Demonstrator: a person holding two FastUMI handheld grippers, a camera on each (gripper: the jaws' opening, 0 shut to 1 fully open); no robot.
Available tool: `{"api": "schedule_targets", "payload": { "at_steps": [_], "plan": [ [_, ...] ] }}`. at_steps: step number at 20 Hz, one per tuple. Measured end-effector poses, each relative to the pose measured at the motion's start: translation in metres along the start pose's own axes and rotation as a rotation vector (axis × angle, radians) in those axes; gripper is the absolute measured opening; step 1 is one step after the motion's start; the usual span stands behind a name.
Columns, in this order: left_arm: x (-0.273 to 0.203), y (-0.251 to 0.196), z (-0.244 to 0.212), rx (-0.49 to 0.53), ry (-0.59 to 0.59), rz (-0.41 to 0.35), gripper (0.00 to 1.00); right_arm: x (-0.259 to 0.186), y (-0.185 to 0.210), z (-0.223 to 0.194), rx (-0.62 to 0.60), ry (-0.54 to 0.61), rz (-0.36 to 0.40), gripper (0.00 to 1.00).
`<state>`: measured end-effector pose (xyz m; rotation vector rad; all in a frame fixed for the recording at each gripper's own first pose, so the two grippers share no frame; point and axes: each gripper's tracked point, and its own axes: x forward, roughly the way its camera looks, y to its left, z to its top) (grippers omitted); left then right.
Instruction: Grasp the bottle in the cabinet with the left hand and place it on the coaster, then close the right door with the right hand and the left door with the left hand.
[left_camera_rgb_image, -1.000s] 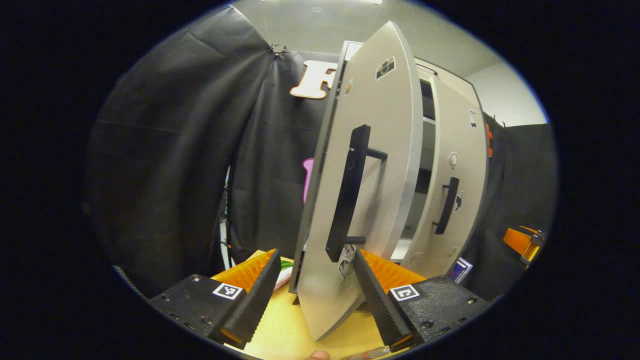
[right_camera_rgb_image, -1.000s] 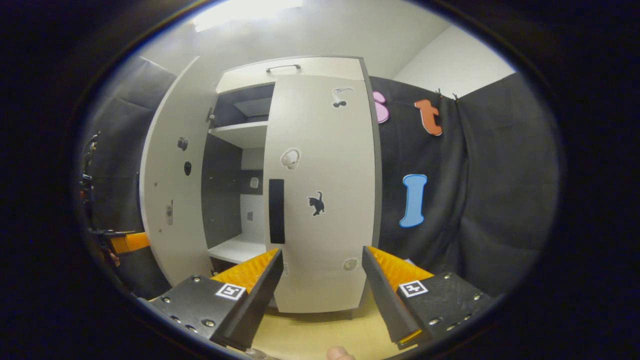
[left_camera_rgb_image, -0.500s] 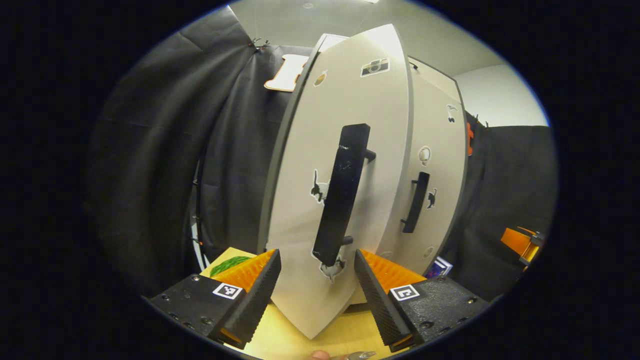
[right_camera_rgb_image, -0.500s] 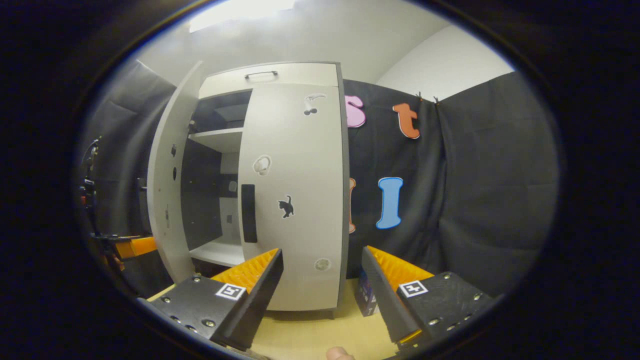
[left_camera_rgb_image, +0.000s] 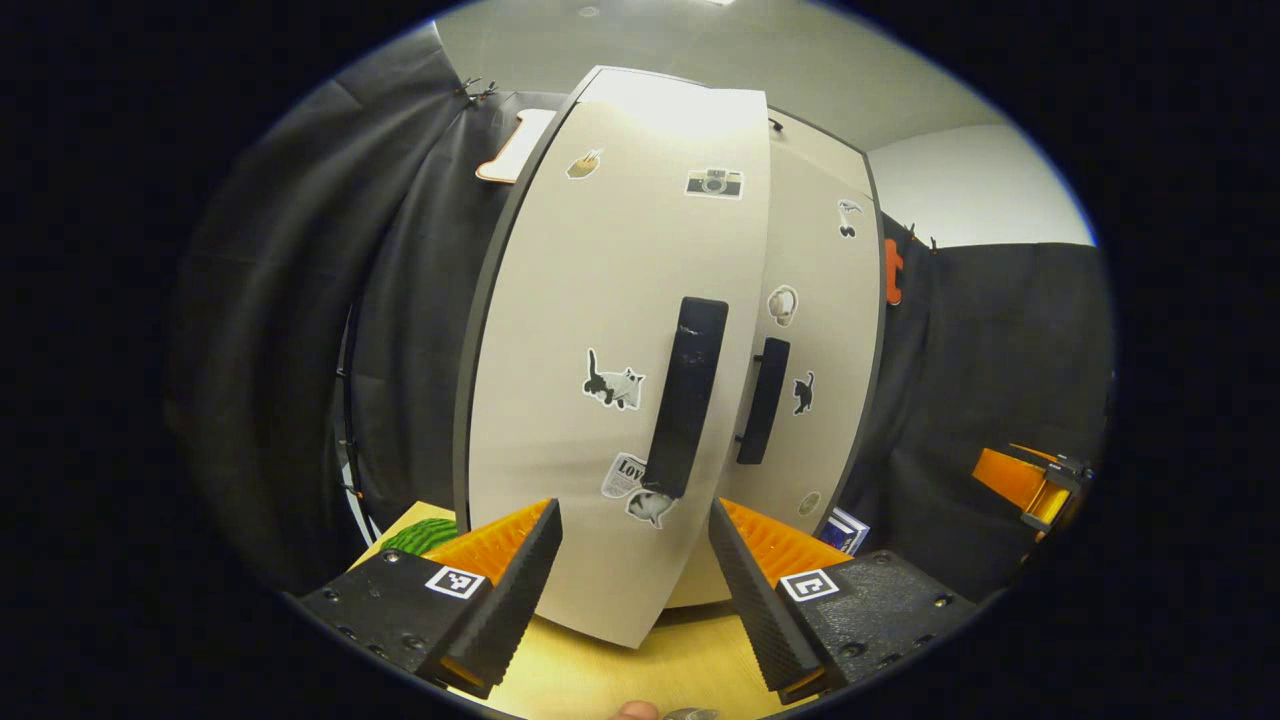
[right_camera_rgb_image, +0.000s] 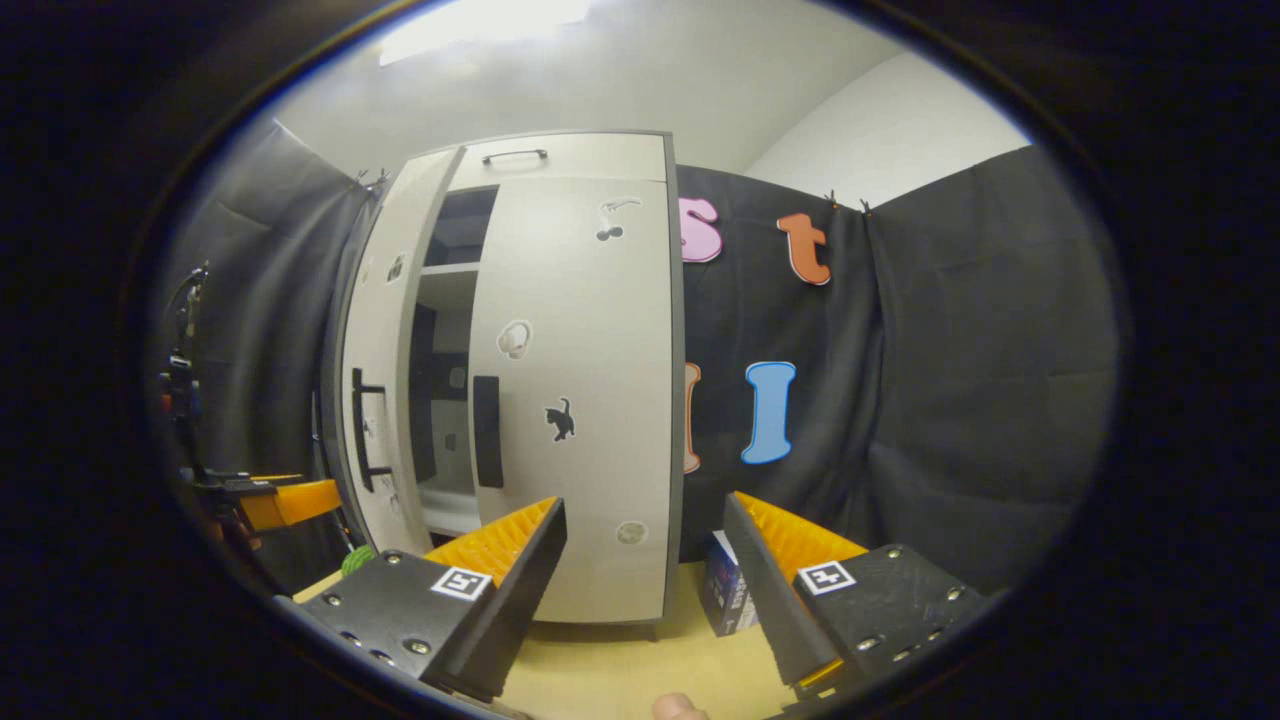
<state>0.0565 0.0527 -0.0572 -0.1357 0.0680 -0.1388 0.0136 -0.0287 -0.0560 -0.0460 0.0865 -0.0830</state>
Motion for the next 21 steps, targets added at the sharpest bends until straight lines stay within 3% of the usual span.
{"api": "schedule_targets", "payload": {
  "at_steps": [21],
  "plan": [
    [-0.001, -0.004, 0.001, 0.064, 0.008, 0.027, 0.92, 0.014, 0.008, -0.008, 0.021, 0.015, 0.027, 0.96]
  ]
}}
